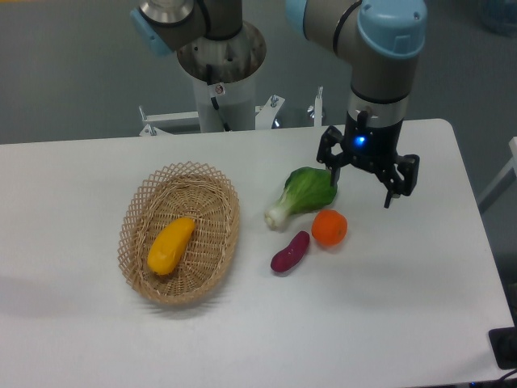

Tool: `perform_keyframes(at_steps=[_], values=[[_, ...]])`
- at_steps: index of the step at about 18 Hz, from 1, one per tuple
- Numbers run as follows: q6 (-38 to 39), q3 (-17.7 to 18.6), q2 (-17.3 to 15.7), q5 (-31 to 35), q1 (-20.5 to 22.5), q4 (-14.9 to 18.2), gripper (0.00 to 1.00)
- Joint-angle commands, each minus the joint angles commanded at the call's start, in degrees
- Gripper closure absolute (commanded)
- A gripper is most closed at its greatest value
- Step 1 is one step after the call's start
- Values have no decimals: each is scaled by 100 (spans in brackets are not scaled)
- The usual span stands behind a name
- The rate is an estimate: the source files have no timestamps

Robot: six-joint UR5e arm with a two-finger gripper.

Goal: Pick up the mango from the basket
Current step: 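Move the open gripper over the wicker basket above the yellow mango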

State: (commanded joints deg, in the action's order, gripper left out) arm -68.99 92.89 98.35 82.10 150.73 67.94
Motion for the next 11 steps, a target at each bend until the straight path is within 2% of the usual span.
perform_keyframes(at_steps=[3,6,11], values=[[61,255,-219,-343,-26,0,0],[604,414,-396,-344,-114,-26,0],[1448,423,-387,-335,-658,-35,0]])
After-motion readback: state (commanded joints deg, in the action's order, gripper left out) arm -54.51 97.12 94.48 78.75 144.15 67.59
